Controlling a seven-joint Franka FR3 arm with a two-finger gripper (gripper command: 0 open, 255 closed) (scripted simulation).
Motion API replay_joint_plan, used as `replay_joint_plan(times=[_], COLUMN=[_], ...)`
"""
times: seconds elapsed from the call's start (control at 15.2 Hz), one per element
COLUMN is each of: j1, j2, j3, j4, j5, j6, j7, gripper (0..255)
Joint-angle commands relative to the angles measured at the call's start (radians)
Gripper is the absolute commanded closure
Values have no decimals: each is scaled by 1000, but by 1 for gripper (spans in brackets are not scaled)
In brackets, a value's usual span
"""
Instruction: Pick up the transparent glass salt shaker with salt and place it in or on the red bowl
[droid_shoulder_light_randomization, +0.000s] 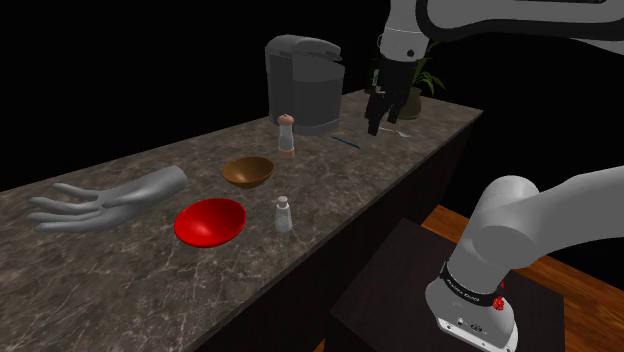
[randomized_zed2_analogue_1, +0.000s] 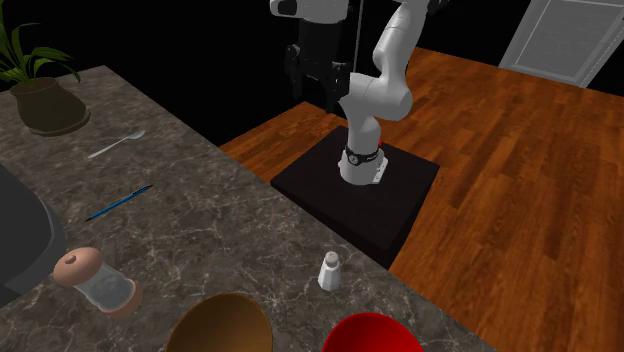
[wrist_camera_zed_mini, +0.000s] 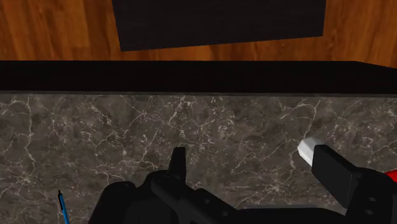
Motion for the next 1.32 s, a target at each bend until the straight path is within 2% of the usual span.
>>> replay_joint_plan(times=[0.0, 0.59, 1.25], j1=[0, 51, 103], j2=[0, 106, 387], j3=[0, 71, 165], j4=[0, -178, -229], j5=[0, 94, 173], j6=[0, 355, 777], j7=[0, 79, 153], gripper=[0, 0, 0])
